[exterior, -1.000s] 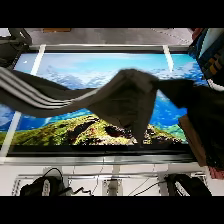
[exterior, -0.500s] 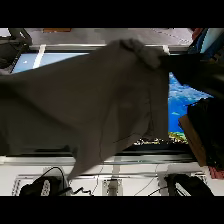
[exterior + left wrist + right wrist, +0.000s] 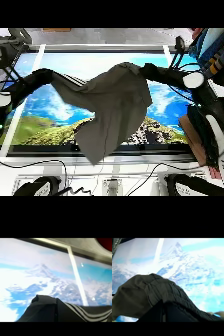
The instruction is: Fold the clothes and pants, and hang the long-sleeved shirts on hangers.
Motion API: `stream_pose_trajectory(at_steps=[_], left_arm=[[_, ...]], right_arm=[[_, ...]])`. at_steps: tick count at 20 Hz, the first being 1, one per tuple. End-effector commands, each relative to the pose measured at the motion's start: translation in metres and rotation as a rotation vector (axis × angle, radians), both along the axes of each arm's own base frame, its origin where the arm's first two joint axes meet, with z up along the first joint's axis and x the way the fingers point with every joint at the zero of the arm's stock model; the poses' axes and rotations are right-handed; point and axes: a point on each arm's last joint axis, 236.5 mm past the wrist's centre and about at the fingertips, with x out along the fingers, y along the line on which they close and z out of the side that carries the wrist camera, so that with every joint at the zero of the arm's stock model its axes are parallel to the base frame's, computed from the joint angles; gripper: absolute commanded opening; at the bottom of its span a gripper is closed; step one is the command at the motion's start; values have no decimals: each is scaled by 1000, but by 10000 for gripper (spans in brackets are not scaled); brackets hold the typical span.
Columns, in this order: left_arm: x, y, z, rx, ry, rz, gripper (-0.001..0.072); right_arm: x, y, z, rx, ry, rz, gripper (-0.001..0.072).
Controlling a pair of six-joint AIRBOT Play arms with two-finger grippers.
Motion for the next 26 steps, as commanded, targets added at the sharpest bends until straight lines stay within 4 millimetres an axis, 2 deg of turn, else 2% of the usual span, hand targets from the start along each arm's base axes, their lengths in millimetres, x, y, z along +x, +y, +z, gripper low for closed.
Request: stream_pose_trajectory(at_steps=[1,3,5,7,9,11,14,17,19,21,22,23,24,25,26], left_arm=[[-4,-25,-28,-15,102,-101,4],[-39,-63,-52,-68,265,-267,4],[-87,-94,-74,-92,452,-440,4],[-136,-107,-98,-80,660,-553,4],[-169,-113,-119,-33,810,-605,5],[-186,-124,-140,0,867,-634,5],[-205,-140,-175,-2,927,-625,6],[-214,-150,-207,-24,956,-567,6],[-230,-160,-215,-62,1010,-573,6],[-241,-176,-211,-102,1024,-608,8],[-245,-182,-210,-106,1025,-625,62],[-248,-185,-209,-100,1027,-638,306],[-250,-186,-209,-96,1029,-645,634],[-250,-186,-209,-95,1026,-646,699],[-247,-184,-209,-95,1022,-638,699]], right_arm=[[22,-36,-46,-91,53,-63,17],[17,-62,-62,-155,107,-69,17],[3,-90,-83,-223,200,-58,16],[-17,-118,-104,-293,305,-46,17],[-32,-144,-117,-358,379,-49,17],[-47,-163,-128,-410,449,-46,16],[-76,-178,-147,-501,579,-4,17],[-94,-177,-165,-501,682,41,17],[-105,-181,-175,-528,737,65,17],[-103,-186,-178,-551,738,62,19],[-101,-187,-178,-552,729,58,83],[-97,-187,-177,-553,713,50,346],[-95,-188,-176,-554,706,46,566],[-95,-188,-176,-555,703,45,589],[-95,-189,-176,-559,704,44,589]])
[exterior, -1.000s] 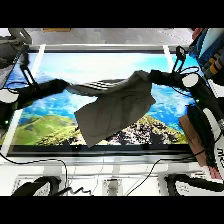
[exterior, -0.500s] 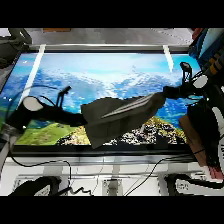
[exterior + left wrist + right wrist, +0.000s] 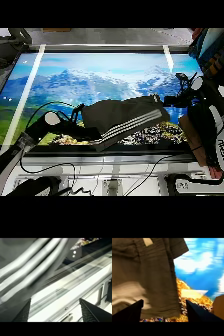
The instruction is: Fold the clothes and pants, and hang the long-sleeved shirts on hangers.
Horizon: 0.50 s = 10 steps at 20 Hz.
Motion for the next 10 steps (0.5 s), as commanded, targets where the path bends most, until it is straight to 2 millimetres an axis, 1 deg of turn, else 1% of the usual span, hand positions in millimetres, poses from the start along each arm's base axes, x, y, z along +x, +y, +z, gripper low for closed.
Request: stream_pose_trajectory(at_steps=[1,2,4,5,7,8,10], left_arm=[[3,1,0,-8,-7,9,698],[12,8,2,-5,-17,36,697],[34,37,1,20,-35,122,697],[45,57,-3,44,-38,176,697],[59,99,-15,116,-43,253,697],[62,112,-21,133,-45,263,696],[67,119,-32,139,-60,252,696]], right_arm=[[0,-8,-1,-32,3,6,589],[-1,-11,-2,-47,5,8,589],[-2,-18,-2,-64,8,3,588],[-2,-19,-2,-65,8,0,589],[-2,-21,-2,-67,7,-5,588],[-2,-21,-2,-65,7,-5,588],[0,-20,-2,-63,-1,-7,588]])
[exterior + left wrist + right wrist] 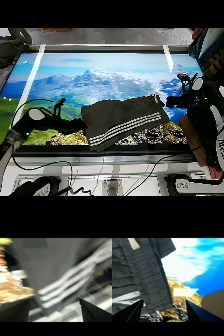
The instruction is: Fold the clothes and pants, and hang the long-sleeved shirts on hangers.
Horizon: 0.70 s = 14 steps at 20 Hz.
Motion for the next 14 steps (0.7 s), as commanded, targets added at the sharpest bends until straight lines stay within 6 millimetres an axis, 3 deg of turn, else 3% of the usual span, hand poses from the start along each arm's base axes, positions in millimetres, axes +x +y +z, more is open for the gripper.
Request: stream_pose_trajectory(at_steps=[1,6,9,10,12,13,14], left_arm=[[15,27,-22,42,-27,35,696],[37,-13,-54,-24,-70,17,695],[32,-28,-85,19,-50,-33,692],[28,-32,-91,24,-38,-47,638],[26,-40,-95,31,-39,-66,442],[28,-42,-93,33,-51,-70,392],[33,-45,-91,33,-69,-67,391]], right_arm=[[2,-1,1,-1,-9,-3,588],[4,7,1,32,-15,-8,588],[5,16,4,72,-25,-12,588],[6,19,6,84,-31,-14,587],[7,23,9,101,-40,-11,587],[7,24,9,105,-43,-12,587],[8,25,10,110,-43,-13,587]])
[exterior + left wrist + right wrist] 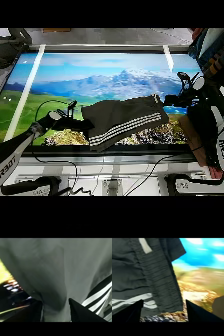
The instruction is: Fold the clothes and pants, and hang the long-sleeved shirts on hangers.
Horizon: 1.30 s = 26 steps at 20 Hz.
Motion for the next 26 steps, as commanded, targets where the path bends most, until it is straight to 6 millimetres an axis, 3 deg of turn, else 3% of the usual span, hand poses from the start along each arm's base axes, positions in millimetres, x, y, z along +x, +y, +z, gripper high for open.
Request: stream_pose_trajectory(at_steps=[1,2,3,4,7,9,10,13,14,15,17,19,20,21,24,26], left_arm=[[11,-9,-5,30,-54,-16,383],[15,-12,-3,34,-74,-18,263],[19,-15,0,34,-89,-23,90],[22,-18,3,33,-104,-27,7],[34,-19,20,36,-146,-69,6],[35,3,37,111,-177,-182,5],[36,22,46,169,-193,-232,5],[41,106,84,399,-264,-277,6],[42,138,98,484,-291,-263,6],[40,166,112,559,-323,-267,6],[35,198,130,613,-363,-267,6],[35,209,134,588,-361,-195,6],[36,213,132,586,-357,-183,6],[38,214,130,587,-355,-178,6],[41,208,121,548,-337,-172,6],[43,200,115,507,-324,-162,6]], right_arm=[[2,8,4,36,-13,-1,587],[2,11,4,47,-14,-3,587],[3,13,5,56,-16,-5,587],[4,14,5,61,-19,-6,587],[7,12,6,53,-34,-8,584],[9,8,5,35,-43,-8,436],[9,4,5,16,-43,0,400],[6,6,4,-5,-48,116,361],[5,14,4,19,-50,153,310],[3,26,3,62,-52,198,310],[-4,62,0,213,-68,262,310],[-14,108,-2,424,-89,282,318],[-16,122,-7,489,-96,258,393],[-17,131,-15,517,-100,222,549],[-9,156,-33,541,-112,144,632],[2,180,-40,542,-135,134,632]])
